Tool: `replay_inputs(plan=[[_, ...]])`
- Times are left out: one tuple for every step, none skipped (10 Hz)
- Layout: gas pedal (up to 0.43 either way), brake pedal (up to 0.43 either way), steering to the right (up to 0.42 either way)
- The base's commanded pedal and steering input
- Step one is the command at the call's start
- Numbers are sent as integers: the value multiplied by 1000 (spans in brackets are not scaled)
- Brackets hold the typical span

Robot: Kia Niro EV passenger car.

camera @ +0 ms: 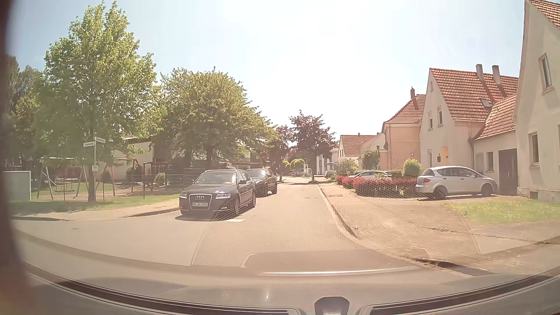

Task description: Follow the waypoints while adhering to traffic rules and regulations

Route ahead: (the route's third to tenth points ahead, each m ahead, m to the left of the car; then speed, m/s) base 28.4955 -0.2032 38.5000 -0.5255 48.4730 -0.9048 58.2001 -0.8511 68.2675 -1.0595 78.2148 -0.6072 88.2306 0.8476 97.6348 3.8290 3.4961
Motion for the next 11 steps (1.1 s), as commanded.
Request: replay_inputs(plan=[[189, 6, -89], [189, 6, -72], [189, 12, -58], [189, 6, -48], [189, 6, -37], [189, 12, -29], [189, 12, -24], [177, 12, -19], [177, 6, -12], [177, 6, -9], [177, 6, -8]])
